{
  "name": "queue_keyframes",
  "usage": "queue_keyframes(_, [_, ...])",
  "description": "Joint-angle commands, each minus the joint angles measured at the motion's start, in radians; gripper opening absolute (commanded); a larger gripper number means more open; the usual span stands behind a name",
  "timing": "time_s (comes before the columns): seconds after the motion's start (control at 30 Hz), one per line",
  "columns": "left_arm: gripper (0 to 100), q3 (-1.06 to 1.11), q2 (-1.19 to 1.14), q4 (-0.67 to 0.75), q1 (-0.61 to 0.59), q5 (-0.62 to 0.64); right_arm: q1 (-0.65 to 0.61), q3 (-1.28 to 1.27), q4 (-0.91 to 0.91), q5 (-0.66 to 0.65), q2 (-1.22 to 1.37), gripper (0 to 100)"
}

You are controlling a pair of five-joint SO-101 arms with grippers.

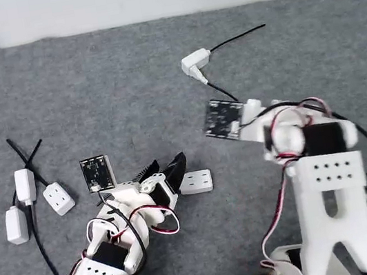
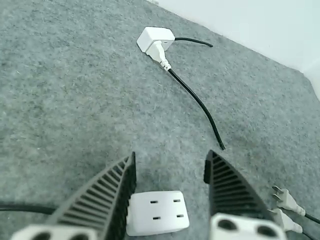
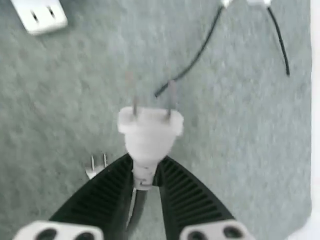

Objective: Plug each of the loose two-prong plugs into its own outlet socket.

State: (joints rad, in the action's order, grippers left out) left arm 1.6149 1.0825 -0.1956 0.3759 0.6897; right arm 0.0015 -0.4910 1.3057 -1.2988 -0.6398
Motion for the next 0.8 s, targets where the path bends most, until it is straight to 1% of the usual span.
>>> queue_keyframes(0.0, [21,-0.01,0.005,0.014,-0.003,-0.015,0.053,0.049,0.005,-0.069,-0.002,0.9])
queue_keyframes(0.13, [21,-0.01,0.005,0.014,-0.003,-0.017,0.047,-0.064,-0.028,-0.095,0.053,0.9])
queue_keyframes(0.33, [21,-0.004,0.006,0.014,-0.003,-0.017,-0.042,-0.275,-0.206,-0.092,0.154,0.9])
queue_keyframes(0.4, [21,-0.001,0.009,0.014,-0.003,-0.017,-0.074,-0.33,-0.274,-0.071,0.189,0.9])
queue_keyframes(0.5, [21,-0.001,0.009,0.014,-0.003,-0.017,-0.104,-0.359,-0.346,-0.043,0.248,0.9])
queue_keyframes(0.6, [21,-0.001,0.009,0.014,-0.003,-0.017,-0.108,-0.361,-0.361,-0.043,0.302,1.4])
queue_keyframes(0.67, [21,-0.001,0.011,0.014,-0.003,-0.017,-0.108,-0.361,-0.363,-0.043,0.323,4.4])
queue_keyframes(0.77, [21,-0.001,0.011,0.014,-0.003,-0.017,-0.101,-0.361,-0.361,-0.041,0.351,14.8])
